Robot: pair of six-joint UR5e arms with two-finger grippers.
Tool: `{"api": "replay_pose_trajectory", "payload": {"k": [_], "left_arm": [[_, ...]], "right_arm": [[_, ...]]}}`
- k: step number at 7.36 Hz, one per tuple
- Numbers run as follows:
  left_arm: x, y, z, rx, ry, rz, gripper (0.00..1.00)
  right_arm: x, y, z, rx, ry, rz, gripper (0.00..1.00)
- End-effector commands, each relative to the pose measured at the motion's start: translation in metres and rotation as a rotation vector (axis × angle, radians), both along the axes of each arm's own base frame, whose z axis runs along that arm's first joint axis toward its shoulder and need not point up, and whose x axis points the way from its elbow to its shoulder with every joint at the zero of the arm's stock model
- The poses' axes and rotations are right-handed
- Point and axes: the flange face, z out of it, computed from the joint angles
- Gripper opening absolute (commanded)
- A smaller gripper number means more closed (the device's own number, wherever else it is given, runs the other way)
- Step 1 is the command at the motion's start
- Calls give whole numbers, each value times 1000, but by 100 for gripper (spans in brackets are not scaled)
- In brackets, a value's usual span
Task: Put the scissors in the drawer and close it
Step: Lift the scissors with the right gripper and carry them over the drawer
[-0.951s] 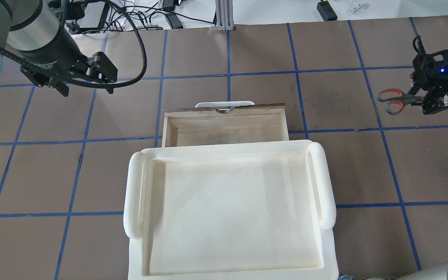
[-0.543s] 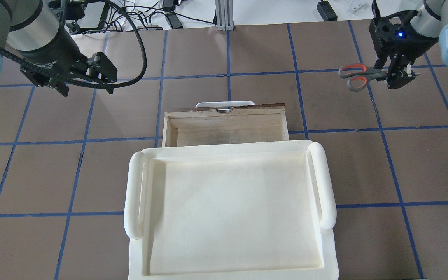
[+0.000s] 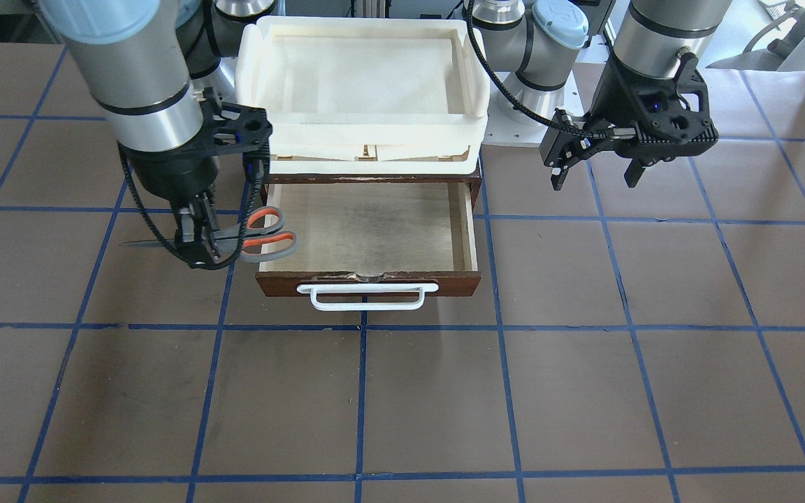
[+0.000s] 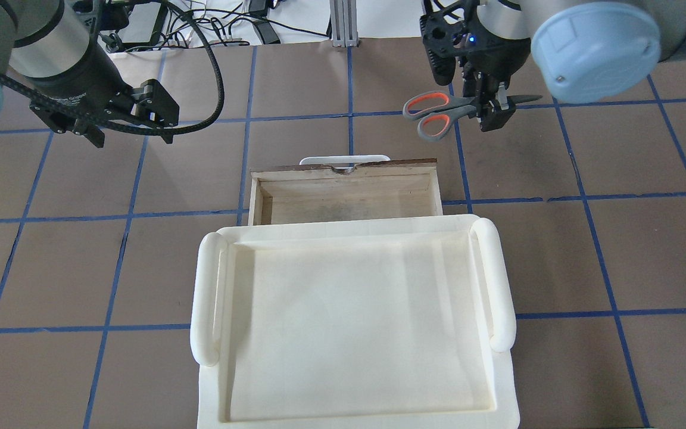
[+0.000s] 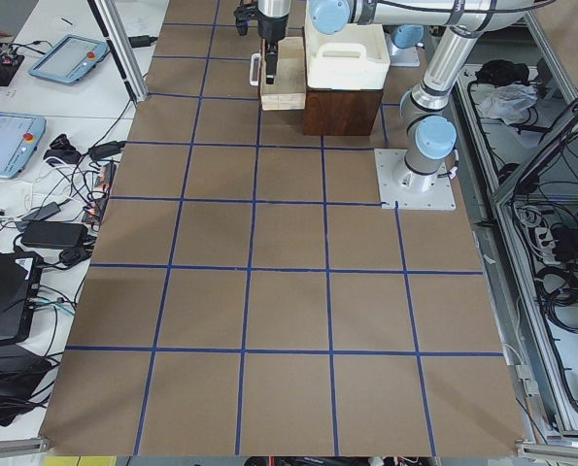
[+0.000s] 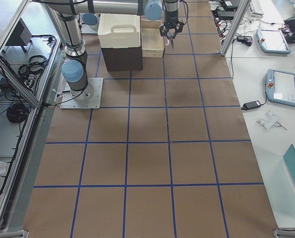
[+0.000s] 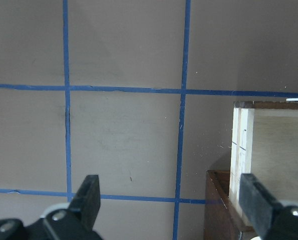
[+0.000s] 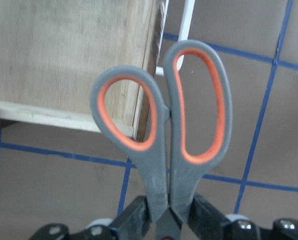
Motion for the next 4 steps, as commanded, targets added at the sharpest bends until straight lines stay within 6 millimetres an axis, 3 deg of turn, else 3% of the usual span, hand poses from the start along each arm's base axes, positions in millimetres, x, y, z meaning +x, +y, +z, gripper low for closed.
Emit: {"api": "replay_pose_trajectory", "payload": {"k": [1, 3, 4], "left_arm": [[0, 0, 0, 0, 0, 1, 100], [0, 0, 0, 1, 0, 0, 100], [0, 0, 0, 1, 0, 1, 100]], "right_arm": [[71, 29, -8, 15, -6, 61, 8], [126, 48, -39, 55, 13, 49, 8], [139, 49, -54, 79, 11, 59, 8]]}}
